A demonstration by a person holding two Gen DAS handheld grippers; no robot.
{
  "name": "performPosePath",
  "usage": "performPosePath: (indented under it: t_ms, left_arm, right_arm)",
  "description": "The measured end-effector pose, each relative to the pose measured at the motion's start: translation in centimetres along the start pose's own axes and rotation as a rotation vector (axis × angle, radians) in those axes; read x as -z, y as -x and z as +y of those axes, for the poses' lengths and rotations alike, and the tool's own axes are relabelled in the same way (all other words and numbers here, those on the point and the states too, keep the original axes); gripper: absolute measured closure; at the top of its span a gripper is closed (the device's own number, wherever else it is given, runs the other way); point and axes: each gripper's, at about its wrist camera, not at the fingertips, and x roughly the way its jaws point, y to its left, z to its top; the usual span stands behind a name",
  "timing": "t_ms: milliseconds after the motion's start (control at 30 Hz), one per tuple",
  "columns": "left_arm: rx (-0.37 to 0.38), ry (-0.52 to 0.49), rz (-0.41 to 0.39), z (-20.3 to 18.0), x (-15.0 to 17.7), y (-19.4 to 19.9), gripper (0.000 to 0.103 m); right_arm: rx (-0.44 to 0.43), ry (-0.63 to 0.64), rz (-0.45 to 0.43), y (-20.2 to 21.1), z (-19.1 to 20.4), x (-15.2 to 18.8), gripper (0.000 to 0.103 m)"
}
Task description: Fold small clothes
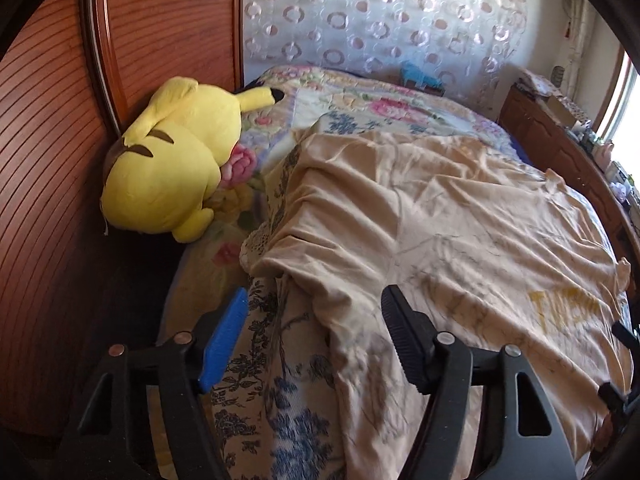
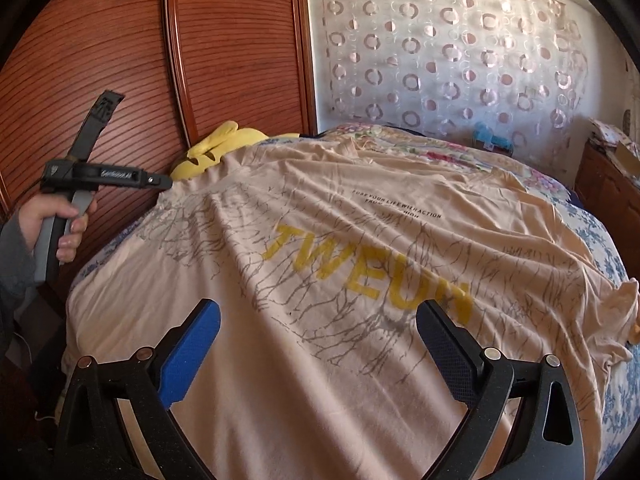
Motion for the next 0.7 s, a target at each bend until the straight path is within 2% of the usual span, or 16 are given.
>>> performPosePath:
  t_ms: [233, 267, 367, 433, 567, 700]
  left_arm:
    - [0.08, 0.123, 0.083, 1.6, -1.6, -3.0, 0.035]
    - [0.085, 0.134, 0.091, 1.8, -1.7, -3.2, 0.046]
    - [0.084, 0.155, 0.1, 2.0, -1.8, -3.6, 0.067]
    - [0.064, 0.118, 0.085, 1.5, -1.8, -3.3, 0.072]
    - [-0.017, 0.01, 0.018, -0.3, -1.9, -1.9, 0.088]
    - [-0.034, -0.084, -0.055, -2.4, -2.4, 0.2, 0.09]
  right_arm:
    - [0.01, 0.039, 0.033, -1.0, 1.1, -0.4, 0.004]
    - [0.01, 0.041, 0.035, -1.2, 1.3, -0.4, 0.004]
    - [0.006, 0.029, 0.042, -1.1, 1.3, -0.3, 0.004]
    - [0.002, 0.016, 0.045, -1.2, 1.0, -0.4, 0.004]
    - [-0.002, -0.003, 0.048, -1.3, 0.6, -0.4, 0.004]
    - [0.007, -0.001, 0.044, -1.4, 0.8, -0.4, 0.004]
